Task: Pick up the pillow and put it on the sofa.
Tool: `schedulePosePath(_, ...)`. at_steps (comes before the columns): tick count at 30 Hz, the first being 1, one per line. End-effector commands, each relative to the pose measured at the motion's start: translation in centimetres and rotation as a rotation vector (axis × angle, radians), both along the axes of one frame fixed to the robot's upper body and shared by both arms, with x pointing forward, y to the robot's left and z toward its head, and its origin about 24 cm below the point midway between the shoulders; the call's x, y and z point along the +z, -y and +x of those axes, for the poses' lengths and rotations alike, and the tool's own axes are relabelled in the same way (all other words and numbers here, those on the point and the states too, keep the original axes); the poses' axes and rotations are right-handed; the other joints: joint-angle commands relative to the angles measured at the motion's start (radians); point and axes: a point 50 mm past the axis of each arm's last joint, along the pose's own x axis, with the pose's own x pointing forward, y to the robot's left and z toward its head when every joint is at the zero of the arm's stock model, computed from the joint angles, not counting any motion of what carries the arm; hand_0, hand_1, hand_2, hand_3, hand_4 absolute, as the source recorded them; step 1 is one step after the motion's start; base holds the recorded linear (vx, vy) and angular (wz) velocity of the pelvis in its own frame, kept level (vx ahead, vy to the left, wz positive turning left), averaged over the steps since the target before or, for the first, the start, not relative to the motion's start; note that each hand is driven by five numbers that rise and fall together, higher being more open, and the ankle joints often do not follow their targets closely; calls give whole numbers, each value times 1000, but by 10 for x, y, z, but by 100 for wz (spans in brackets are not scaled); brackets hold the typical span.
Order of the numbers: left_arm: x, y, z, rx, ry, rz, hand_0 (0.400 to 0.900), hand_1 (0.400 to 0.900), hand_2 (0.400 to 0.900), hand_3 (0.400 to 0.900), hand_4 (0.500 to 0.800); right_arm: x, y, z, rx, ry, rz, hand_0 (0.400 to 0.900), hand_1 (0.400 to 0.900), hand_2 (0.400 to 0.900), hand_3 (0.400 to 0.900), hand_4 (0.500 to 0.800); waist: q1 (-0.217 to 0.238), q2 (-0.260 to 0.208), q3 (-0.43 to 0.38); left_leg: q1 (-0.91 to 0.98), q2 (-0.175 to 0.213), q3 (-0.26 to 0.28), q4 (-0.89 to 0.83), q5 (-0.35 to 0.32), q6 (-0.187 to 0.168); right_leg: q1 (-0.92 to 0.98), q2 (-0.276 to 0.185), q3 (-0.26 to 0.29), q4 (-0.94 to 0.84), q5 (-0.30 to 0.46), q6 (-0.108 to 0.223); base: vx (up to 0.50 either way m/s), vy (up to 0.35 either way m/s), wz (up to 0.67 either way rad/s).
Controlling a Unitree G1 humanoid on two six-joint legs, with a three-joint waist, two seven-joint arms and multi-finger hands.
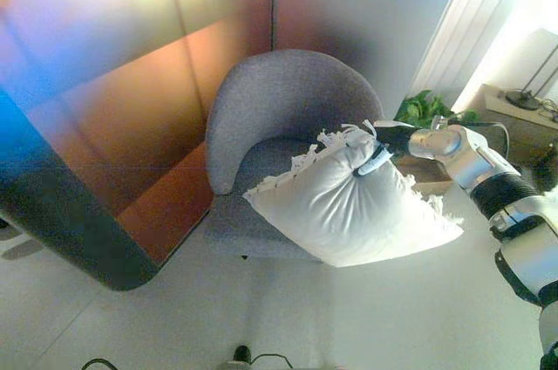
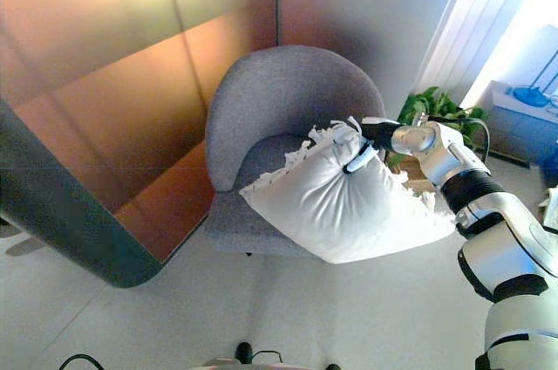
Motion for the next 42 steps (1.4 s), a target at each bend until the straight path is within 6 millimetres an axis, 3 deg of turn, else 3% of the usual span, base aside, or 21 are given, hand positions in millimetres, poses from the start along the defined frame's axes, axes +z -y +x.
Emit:
schedulePosePath(1, 2, 5, -1, -13, -114, -43, 900, 900, 900, 900, 800, 136, -17, 21, -48, 420, 30, 400, 400, 400, 400, 500, 43, -63, -42, 39, -30, -2, -3, -94, -15, 58, -13, -45, -1, -31, 52, 133, 92, 23)
schedulePosePath(5, 6, -2, 6, -24, -127, -12, 900, 900, 900, 900, 800, 139, -18, 23, -103, 446, 3, 400, 400, 400, 400, 500, 65, -73, -7, 0, -26, -25, -3, -86, -10, 23, -13, -47, 6, -29, 52, 34, 35, 26)
schedulePosePath(11, 20, -20, 48, -51, -2, 32, 900, 900, 900, 900, 800, 171, -24, 23, -189, 642, -48, 400, 400, 400, 400, 500, 95, -91, 131, -134, -3, -57, -3, -59, 4, -113, 1, -40, 37, -16, 53, -224, -91, 12)
schedulePosePath(20, 19, -21, 49, -37, 55, 20, 900, 900, 900, 900, 800, 199, 17, 11, -332, 783, -106, 400, 400, 400, 400, 500, 110, -77, 183, -179, 7, -67, -3, -59, 4, -143, 8, -39, 31, -23, 50, -24, -11, 0)
schedulePosePath(21, 19, -21, 49, -40, 59, 17, 900, 900, 900, 900, 800, 201, 22, 10, -348, 816, -114, 873, 873, 873, 873, 784, 111, -74, 185, -180, 6, -68, -3, -61, 4, -143, 8, -39, 30, -25, 50, 11, 2, 4)
schedulePosePath(22, 19, -22, 48, -43, 59, 14, 900, 900, 900, 900, 800, 203, 25, 8, -356, 829, -120, 900, 900, 900, 900, 800, 113, -70, 185, -180, 5, -70, -3, -62, 4, -143, 8, -40, 29, -26, 50, 10, -1, 4)
schedulePosePath(42, 23, -34, 36, -105, 102, -55, 900, 900, 900, 900, 800, 201, 68, -5, -464, 780, -185, 900, 900, 900, 900, 800, 94, -40, 164, -174, -2, -31, -3, -76, -4, -155, -9, -42, 17, -25, 51, -18, 2, -5)
